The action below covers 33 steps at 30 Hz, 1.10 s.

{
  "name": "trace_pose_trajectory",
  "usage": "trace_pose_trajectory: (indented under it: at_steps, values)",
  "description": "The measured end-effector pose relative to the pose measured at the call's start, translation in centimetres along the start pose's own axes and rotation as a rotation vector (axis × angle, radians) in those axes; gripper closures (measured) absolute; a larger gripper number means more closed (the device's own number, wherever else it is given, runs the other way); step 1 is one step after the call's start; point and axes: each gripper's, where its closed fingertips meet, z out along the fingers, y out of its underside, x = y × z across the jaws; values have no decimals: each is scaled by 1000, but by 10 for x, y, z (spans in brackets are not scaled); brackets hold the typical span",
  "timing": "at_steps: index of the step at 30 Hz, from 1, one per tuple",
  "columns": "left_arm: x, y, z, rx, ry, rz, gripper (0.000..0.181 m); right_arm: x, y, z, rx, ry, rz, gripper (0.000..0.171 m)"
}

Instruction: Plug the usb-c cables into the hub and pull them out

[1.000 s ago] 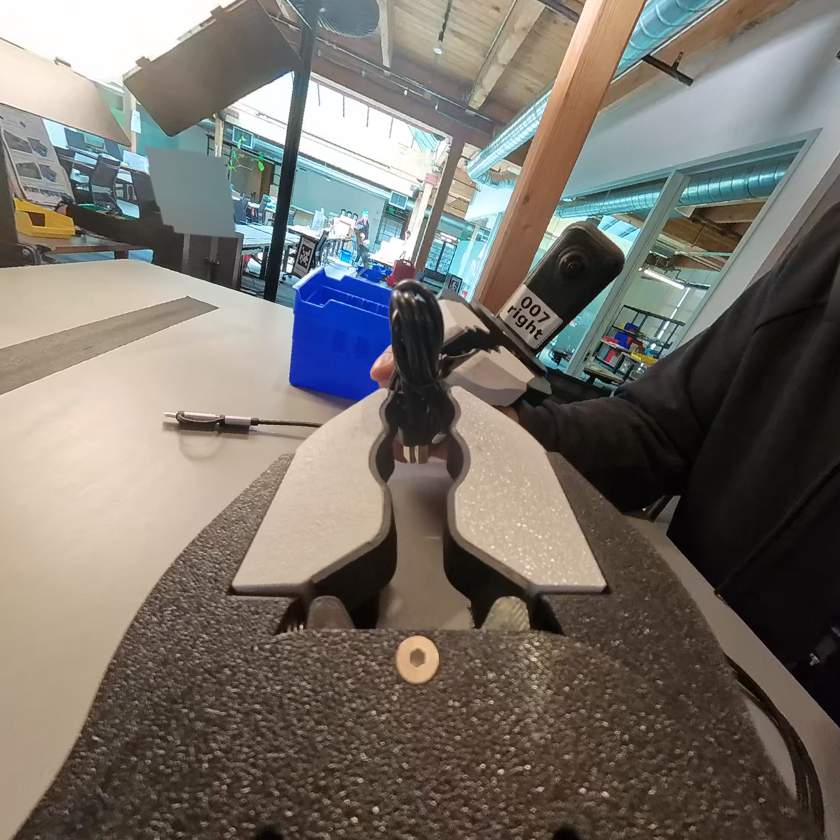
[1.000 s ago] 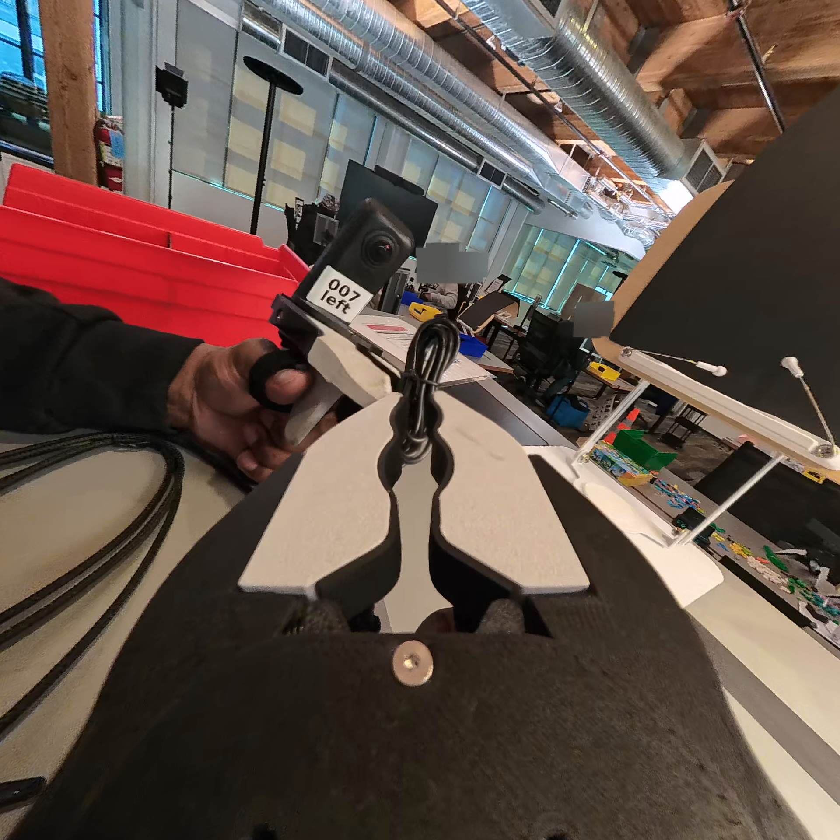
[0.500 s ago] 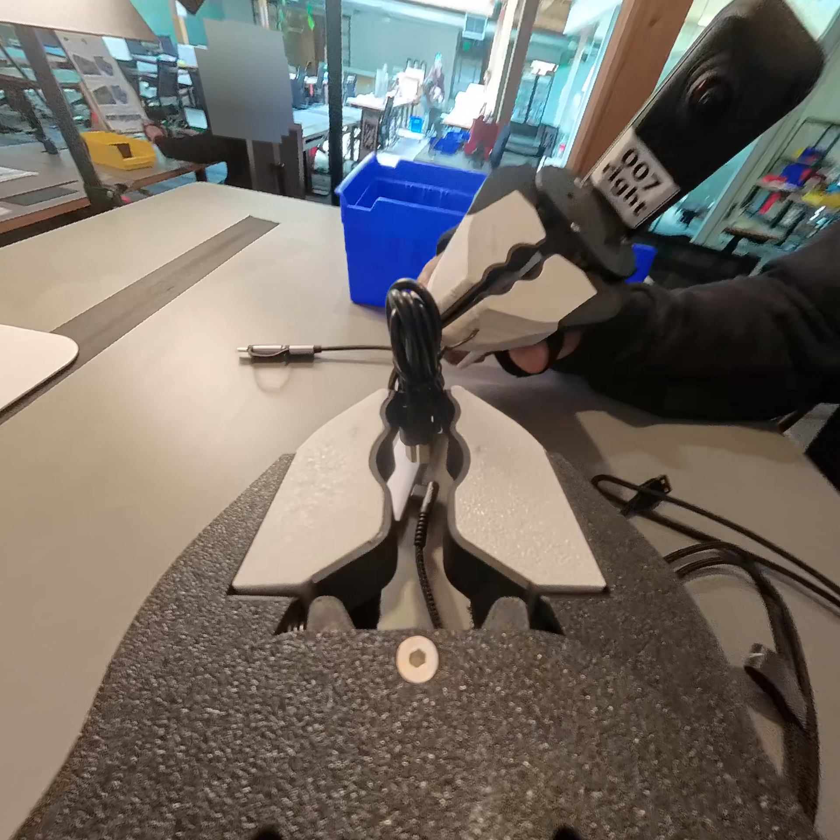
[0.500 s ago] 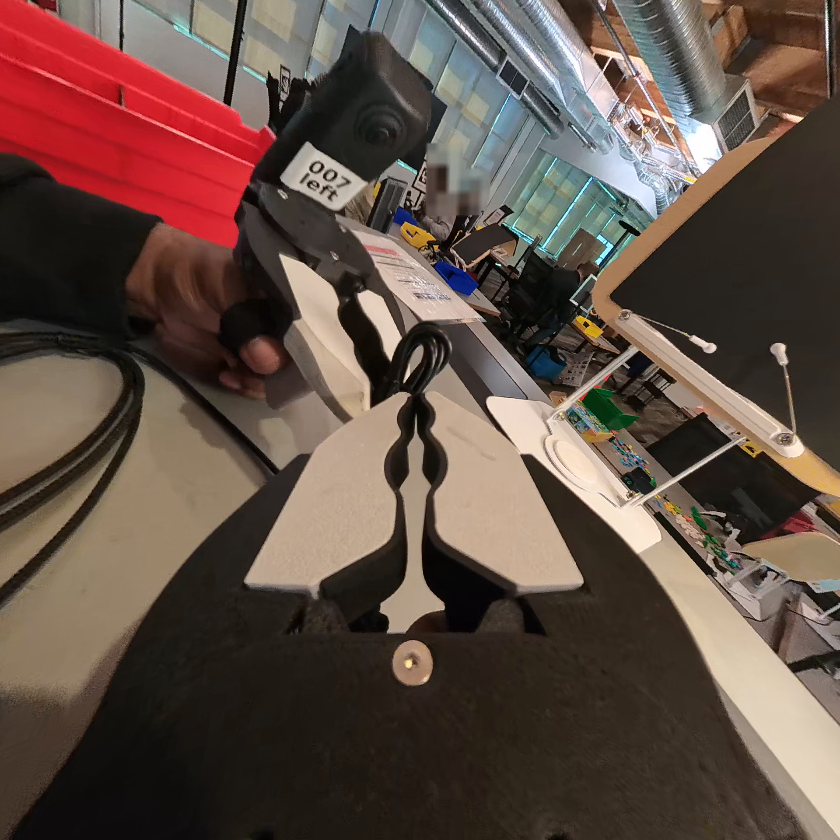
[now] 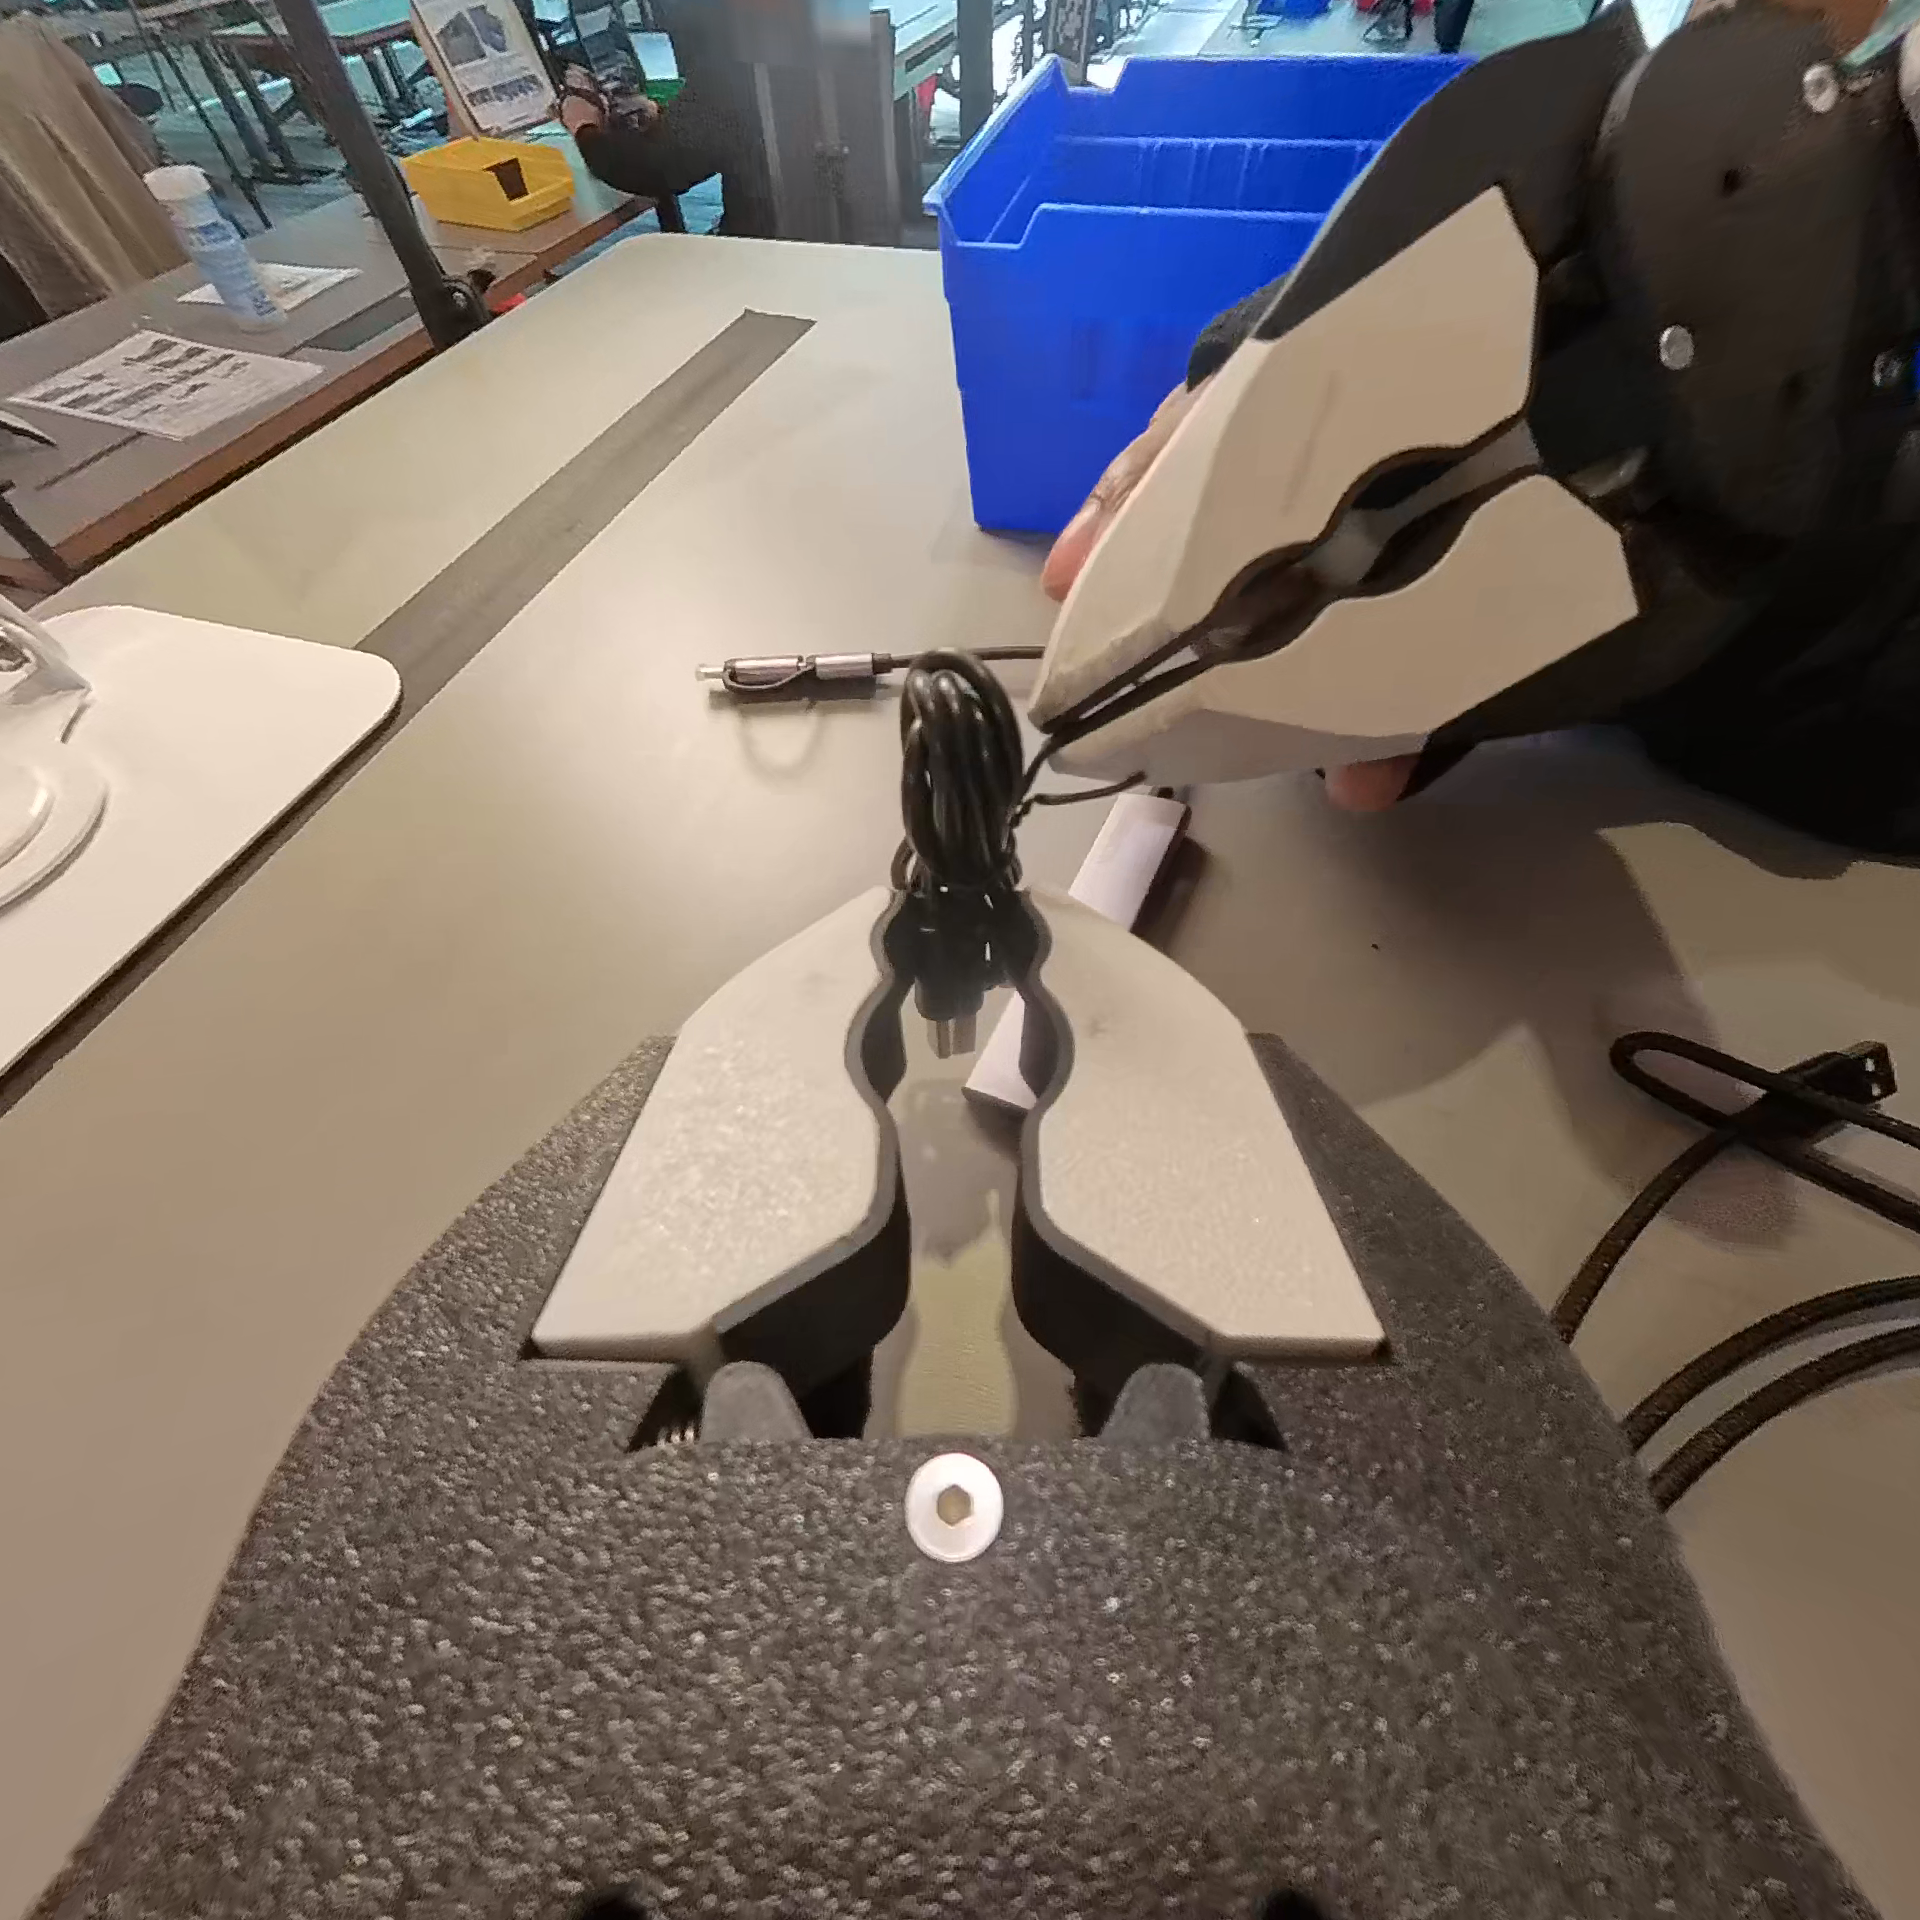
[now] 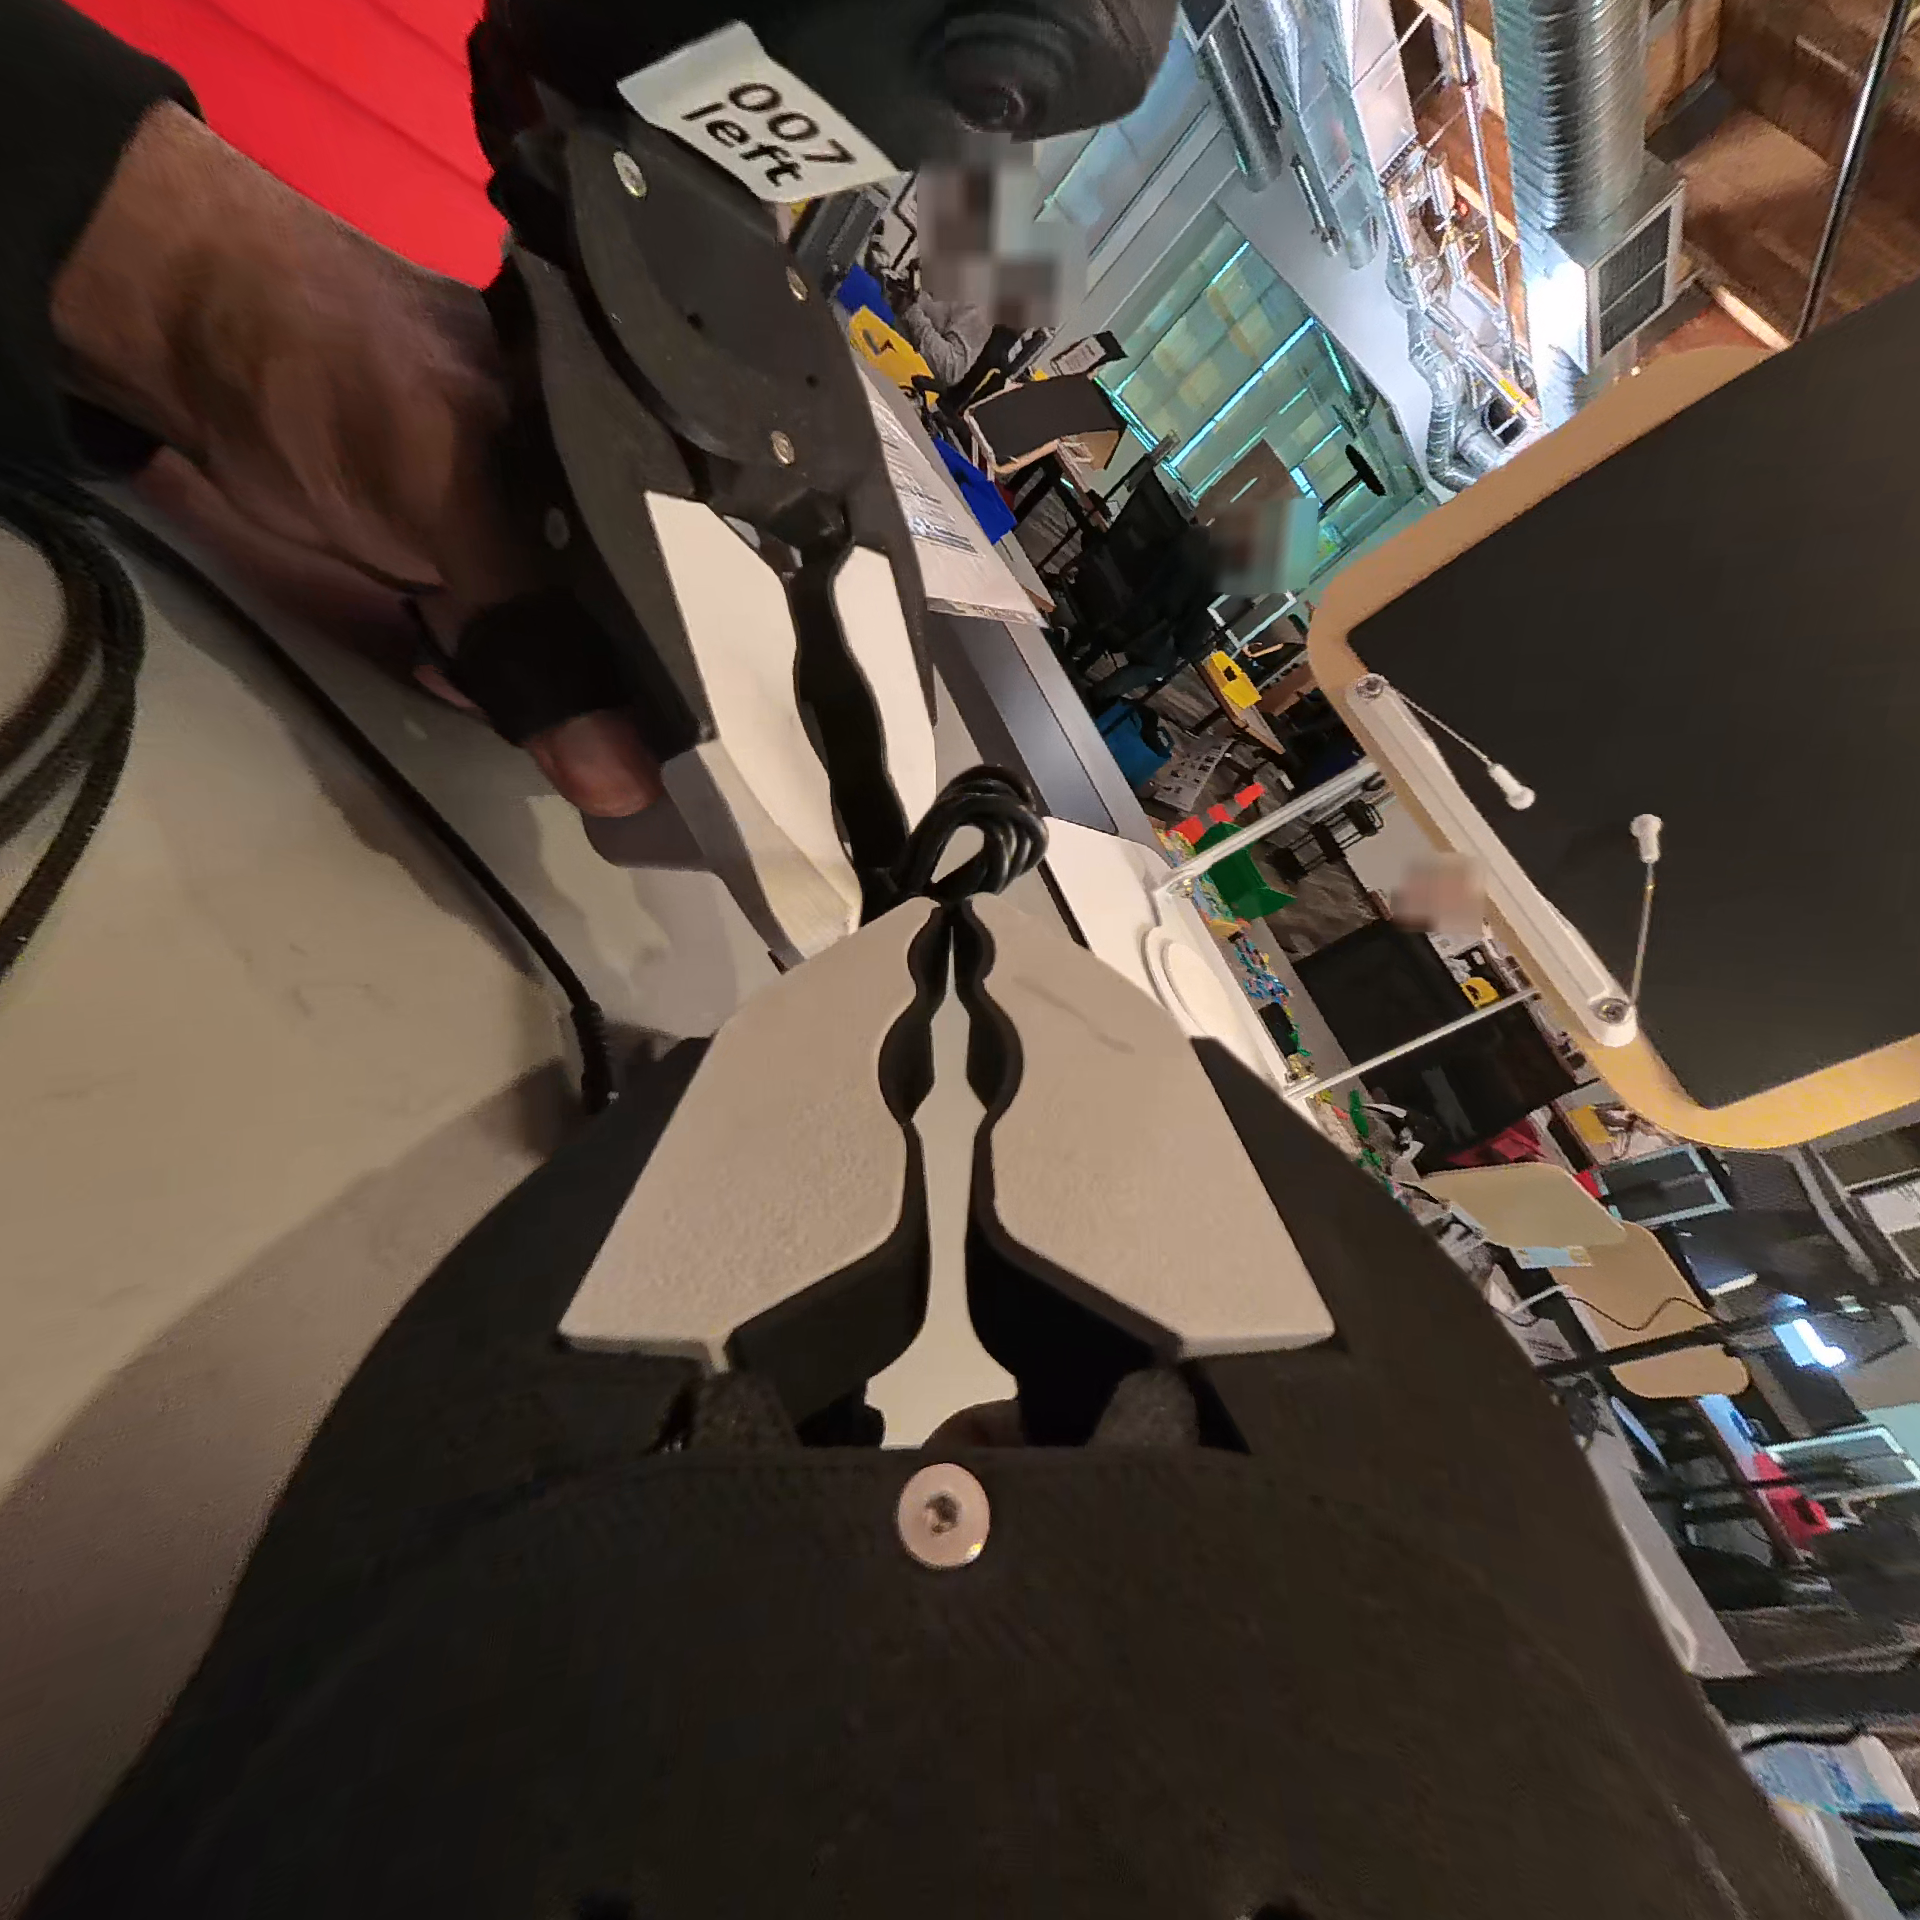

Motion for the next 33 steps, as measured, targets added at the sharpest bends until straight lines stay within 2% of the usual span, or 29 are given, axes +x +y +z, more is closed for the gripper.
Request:
trace_pose_trajectory:
  at_steps: [4,9,12,17,19,26,33]
  values:
    - [-6,-5,-4,39,-11,-38,163,6,-1,1,40,13,118,170]
    - [-11,-10,-9,91,-25,-60,163,8,-8,0,127,-70,363,158]
    - [-13,-11,-8,89,-45,-49,163,0,-7,6,121,-124,441,158]
    - [-13,-12,-8,95,-49,-48,163,4,-6,11,120,-97,545,162]
    - [-14,-13,-9,104,-47,-52,163,6,-3,12,103,-81,556,169]
    - [-10,-16,-12,137,5,-74,163,5,-3,11,112,-94,538,170]
    - [6,-29,-22,237,201,-174,166,8,-8,7,143,-77,479,170]
